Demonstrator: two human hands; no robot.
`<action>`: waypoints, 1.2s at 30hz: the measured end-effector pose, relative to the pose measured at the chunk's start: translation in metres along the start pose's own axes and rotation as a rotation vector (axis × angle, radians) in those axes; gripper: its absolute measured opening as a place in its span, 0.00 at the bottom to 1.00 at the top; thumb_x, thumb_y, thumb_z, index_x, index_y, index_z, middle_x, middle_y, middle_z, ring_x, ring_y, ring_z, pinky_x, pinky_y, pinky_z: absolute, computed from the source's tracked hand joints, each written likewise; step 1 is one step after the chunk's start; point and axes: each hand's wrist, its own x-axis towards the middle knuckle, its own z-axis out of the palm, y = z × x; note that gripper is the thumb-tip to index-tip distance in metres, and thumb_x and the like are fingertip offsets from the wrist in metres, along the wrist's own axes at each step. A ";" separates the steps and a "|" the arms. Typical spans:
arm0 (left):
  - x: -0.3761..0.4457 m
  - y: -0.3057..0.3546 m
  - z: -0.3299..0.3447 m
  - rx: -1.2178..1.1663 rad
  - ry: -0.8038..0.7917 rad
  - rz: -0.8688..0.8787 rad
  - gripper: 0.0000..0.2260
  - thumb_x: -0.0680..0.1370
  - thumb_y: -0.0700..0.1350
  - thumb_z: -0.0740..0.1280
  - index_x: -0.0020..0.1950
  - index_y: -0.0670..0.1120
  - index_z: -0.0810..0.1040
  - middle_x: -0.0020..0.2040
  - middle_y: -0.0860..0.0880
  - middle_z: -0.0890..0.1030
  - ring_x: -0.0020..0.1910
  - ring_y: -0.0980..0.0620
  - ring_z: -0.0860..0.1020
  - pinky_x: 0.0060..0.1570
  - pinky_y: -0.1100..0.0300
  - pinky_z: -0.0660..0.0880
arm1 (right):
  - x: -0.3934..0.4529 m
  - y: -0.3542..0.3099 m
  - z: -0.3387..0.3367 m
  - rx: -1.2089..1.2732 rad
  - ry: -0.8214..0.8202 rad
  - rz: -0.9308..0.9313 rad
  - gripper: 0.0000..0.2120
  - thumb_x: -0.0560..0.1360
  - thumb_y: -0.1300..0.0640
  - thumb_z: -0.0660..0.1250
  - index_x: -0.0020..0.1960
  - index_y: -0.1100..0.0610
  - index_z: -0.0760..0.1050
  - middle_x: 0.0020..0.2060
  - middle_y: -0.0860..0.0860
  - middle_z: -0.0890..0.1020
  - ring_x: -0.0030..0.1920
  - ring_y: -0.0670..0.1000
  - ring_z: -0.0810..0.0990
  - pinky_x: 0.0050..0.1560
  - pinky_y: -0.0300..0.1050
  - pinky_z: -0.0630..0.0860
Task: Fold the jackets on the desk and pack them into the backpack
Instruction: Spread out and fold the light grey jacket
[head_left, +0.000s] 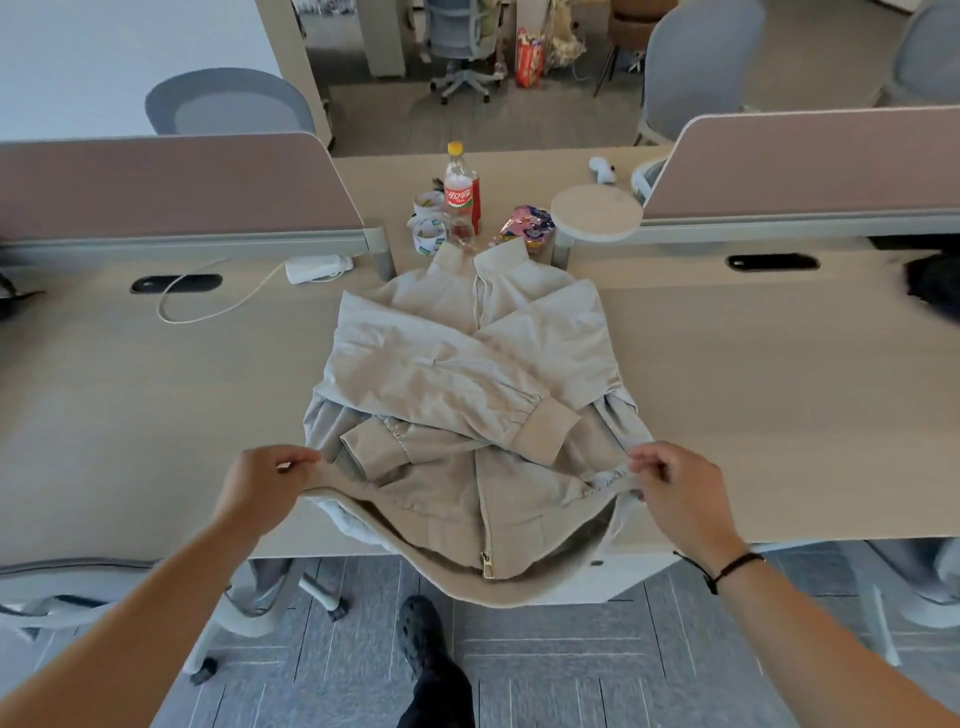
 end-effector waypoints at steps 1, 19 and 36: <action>0.008 0.007 -0.003 -0.032 0.022 -0.030 0.09 0.76 0.35 0.69 0.49 0.47 0.87 0.44 0.47 0.83 0.39 0.53 0.78 0.37 0.60 0.71 | 0.011 -0.010 -0.004 0.004 0.011 -0.010 0.12 0.79 0.61 0.64 0.49 0.46 0.82 0.42 0.42 0.85 0.39 0.50 0.85 0.45 0.53 0.83; 0.186 -0.003 0.051 0.414 -0.178 -0.044 0.15 0.74 0.57 0.72 0.44 0.47 0.72 0.41 0.50 0.78 0.38 0.48 0.77 0.36 0.53 0.75 | 0.180 -0.034 0.066 -0.725 -0.348 0.168 0.41 0.63 0.26 0.70 0.68 0.46 0.67 0.57 0.49 0.69 0.55 0.55 0.78 0.55 0.52 0.76; 0.224 0.059 0.114 0.239 -0.966 0.469 0.12 0.78 0.58 0.69 0.45 0.51 0.74 0.40 0.55 0.77 0.38 0.56 0.75 0.40 0.62 0.70 | 0.242 -0.052 0.113 -0.746 -0.900 -0.051 0.19 0.68 0.37 0.74 0.41 0.52 0.75 0.56 0.45 0.74 0.60 0.51 0.72 0.71 0.67 0.50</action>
